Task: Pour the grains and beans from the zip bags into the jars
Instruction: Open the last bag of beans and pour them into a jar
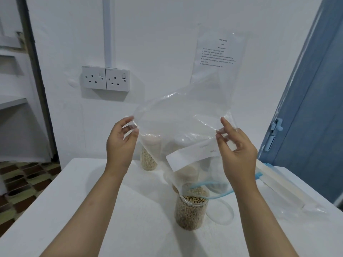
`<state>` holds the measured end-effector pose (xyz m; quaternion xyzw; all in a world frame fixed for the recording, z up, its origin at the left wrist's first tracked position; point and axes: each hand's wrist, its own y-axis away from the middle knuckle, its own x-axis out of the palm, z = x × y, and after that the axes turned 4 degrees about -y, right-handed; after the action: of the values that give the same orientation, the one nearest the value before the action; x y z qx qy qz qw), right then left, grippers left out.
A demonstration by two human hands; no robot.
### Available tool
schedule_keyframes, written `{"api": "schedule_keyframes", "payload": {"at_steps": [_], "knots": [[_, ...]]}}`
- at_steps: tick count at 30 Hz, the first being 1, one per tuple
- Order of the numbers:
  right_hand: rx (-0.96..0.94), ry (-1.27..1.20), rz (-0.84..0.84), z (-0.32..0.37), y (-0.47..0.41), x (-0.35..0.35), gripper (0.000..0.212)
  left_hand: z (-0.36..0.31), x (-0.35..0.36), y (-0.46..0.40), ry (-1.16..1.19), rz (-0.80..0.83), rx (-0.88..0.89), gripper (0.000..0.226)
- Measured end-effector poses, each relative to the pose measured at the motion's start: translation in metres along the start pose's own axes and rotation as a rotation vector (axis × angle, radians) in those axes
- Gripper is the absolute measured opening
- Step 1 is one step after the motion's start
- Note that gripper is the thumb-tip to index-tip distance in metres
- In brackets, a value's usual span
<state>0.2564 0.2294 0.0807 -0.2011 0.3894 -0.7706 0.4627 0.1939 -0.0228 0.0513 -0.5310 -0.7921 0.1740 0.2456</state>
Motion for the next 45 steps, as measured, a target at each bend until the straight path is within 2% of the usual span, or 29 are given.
{"api": "schedule_keyframes", "payload": {"at_steps": [11,18,21,24,31,45], "knots": [[0.003,-0.049,-0.031,-0.004,-0.001,-0.008,0.040,0.006,0.014,0.021,0.007,0.145,-0.045,0.063],[0.034,-0.081,-0.077,-0.015,0.004,-0.029,0.043,0.023,0.043,0.050,-0.003,0.322,-0.111,0.070],[0.069,-0.055,-0.005,-0.023,0.006,-0.043,0.047,0.027,0.057,0.060,-0.017,0.375,-0.115,0.071],[0.089,0.014,0.091,-0.031,0.008,-0.054,0.050,0.031,0.065,0.062,-0.041,0.360,-0.104,0.070],[0.063,-0.024,0.022,-0.047,0.006,-0.062,0.051,0.034,0.079,0.062,-0.063,0.321,-0.036,0.061],[0.088,-0.114,0.026,-0.072,-0.008,-0.072,0.049,0.026,0.096,0.066,-0.103,0.254,0.076,0.059]]}}
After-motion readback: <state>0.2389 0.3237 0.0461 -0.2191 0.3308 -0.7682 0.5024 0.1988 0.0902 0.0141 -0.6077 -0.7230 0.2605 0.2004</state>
